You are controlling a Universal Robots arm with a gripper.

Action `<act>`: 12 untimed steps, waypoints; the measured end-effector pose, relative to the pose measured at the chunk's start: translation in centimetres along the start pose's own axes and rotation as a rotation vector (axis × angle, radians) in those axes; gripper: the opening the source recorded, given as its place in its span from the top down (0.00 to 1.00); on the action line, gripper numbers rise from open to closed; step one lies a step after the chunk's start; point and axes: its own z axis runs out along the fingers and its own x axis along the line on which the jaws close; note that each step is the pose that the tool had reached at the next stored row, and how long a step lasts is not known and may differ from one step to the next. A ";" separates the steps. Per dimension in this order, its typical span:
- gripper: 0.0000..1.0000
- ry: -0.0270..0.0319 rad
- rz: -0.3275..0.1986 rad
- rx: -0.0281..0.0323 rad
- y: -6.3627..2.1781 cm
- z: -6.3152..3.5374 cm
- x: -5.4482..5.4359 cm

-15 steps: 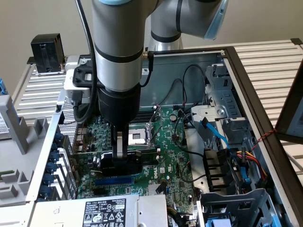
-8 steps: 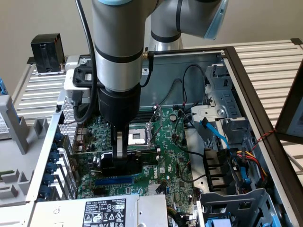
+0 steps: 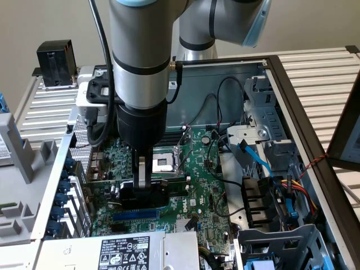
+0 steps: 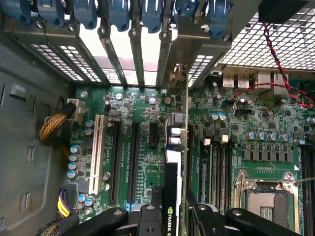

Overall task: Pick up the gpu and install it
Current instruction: 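Insert the gpu into the slot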

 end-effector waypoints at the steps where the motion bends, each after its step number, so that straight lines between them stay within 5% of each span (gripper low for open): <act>1: 0.73 0.0000 0.000 0.0000 0.00 0.00 0.0; 12: 0.73 -0.0034 0.009 0.0004 -0.01 0.04 0.0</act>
